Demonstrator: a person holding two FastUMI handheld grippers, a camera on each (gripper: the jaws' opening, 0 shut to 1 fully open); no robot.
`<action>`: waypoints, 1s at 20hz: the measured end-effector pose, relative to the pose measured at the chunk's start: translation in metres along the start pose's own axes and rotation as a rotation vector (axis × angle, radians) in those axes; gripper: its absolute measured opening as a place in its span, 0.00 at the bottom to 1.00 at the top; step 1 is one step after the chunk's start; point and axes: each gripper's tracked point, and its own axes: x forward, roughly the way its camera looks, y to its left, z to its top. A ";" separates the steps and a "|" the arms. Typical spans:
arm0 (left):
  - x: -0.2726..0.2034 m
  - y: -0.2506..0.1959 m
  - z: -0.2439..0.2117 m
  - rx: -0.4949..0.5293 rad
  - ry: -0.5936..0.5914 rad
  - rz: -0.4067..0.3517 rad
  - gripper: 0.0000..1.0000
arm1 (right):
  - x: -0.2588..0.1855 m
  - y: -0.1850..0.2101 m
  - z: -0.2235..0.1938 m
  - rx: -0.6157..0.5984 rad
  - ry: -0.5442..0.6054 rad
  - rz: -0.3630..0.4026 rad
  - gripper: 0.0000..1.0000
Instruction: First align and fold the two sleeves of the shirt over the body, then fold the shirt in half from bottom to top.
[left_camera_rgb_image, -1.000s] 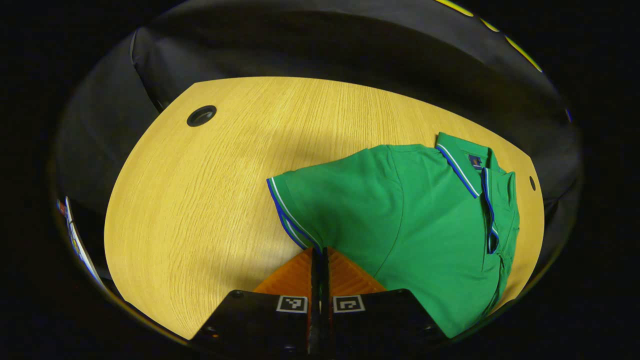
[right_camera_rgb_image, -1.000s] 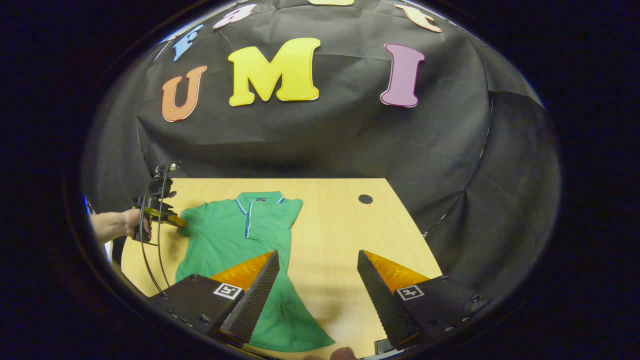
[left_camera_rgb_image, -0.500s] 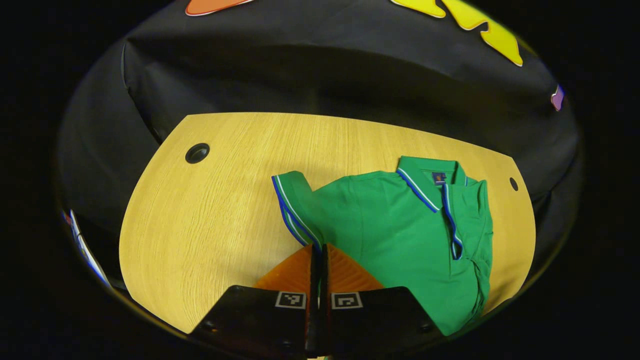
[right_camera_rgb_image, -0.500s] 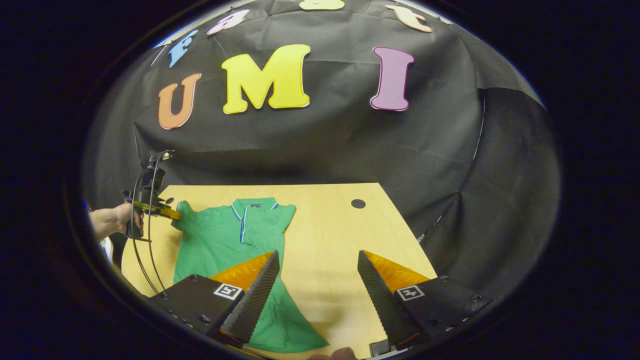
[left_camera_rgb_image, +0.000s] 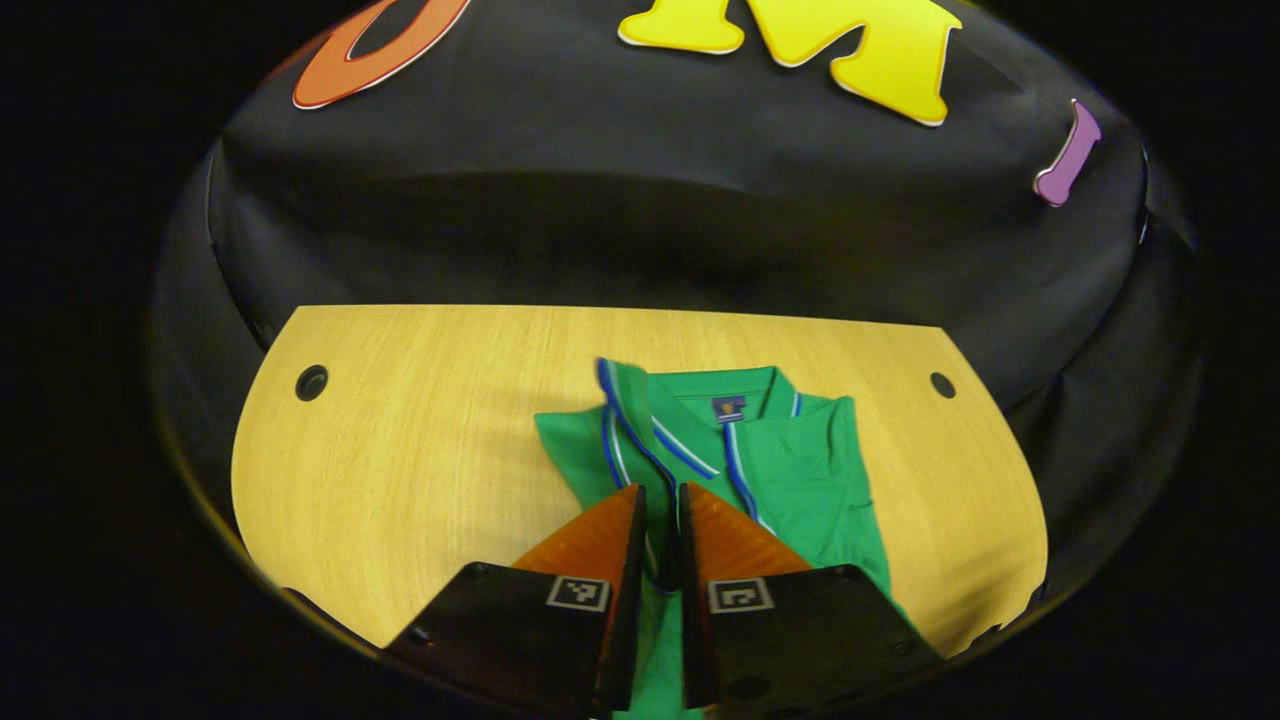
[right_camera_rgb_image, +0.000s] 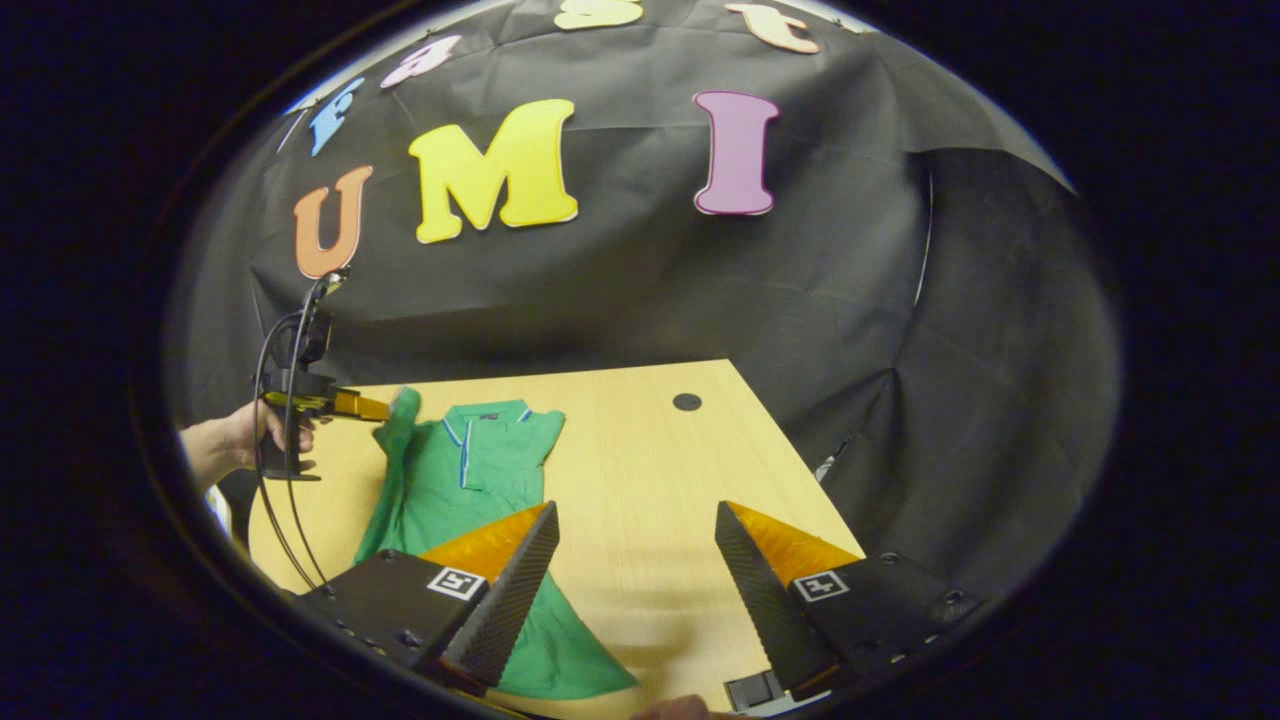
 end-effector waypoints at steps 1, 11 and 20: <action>-0.001 -0.006 0.003 0.000 -0.009 -0.006 0.26 | 0.000 -0.002 0.000 0.010 -0.001 -0.003 0.96; -0.058 0.019 0.017 -0.039 -0.100 0.101 1.00 | -0.008 0.028 0.015 -0.047 -0.025 0.062 0.94; -0.167 0.033 0.000 -0.048 -0.239 0.199 1.00 | -0.015 0.074 0.031 -0.148 -0.085 0.167 0.94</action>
